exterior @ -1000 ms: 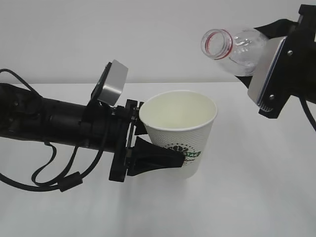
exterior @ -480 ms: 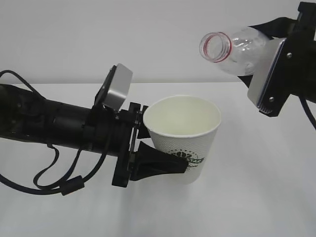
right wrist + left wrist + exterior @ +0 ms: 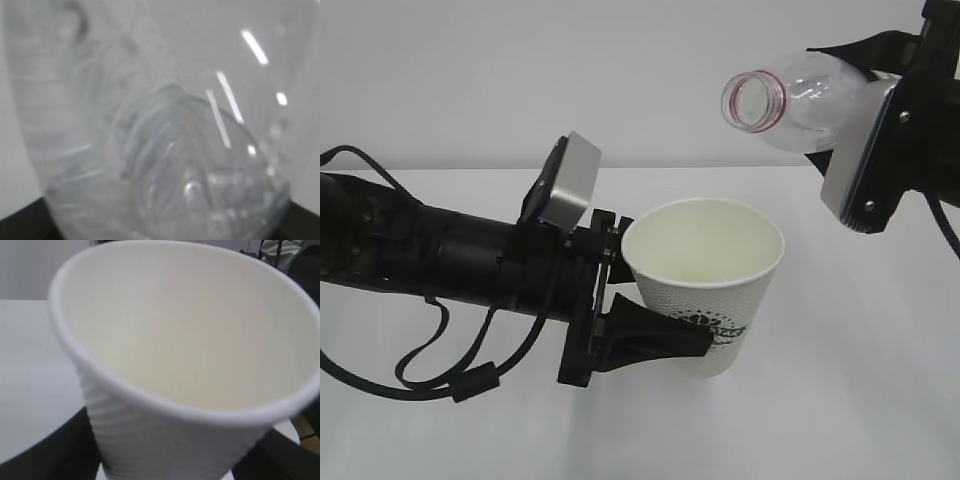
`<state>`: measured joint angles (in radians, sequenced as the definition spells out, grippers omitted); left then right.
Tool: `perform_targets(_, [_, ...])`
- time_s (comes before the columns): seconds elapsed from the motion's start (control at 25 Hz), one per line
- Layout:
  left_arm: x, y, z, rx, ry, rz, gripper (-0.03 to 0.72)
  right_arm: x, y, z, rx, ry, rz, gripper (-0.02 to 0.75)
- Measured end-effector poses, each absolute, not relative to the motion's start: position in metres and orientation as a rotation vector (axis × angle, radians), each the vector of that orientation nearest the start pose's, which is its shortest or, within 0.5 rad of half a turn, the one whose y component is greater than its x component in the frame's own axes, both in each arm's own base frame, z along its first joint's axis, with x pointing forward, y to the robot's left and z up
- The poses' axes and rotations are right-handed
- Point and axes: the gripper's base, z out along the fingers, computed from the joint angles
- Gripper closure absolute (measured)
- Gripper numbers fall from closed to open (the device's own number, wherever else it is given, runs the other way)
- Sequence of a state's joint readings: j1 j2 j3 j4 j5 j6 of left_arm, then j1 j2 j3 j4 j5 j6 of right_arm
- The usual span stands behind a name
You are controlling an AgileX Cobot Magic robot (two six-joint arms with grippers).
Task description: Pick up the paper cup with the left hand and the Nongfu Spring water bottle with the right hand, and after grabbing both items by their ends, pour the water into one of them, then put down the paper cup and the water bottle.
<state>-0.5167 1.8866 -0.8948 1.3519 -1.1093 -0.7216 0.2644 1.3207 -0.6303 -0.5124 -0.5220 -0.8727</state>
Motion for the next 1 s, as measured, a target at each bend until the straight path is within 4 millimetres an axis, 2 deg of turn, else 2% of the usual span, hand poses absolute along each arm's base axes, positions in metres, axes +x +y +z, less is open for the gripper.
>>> perform_targets(0.64, [0.2528,-0.235,0.1751,1.417,1.356,-1.139,0.176,0.2585,0.0931,0.27,-1.404,1.033,-0.625,0.235])
perform_targets(1.0, [0.2494,-0.2347,0.1751,1.433,1.36,-1.185,0.177,0.2585,0.0931,0.27,-1.421,1.014,-0.647,0.235])
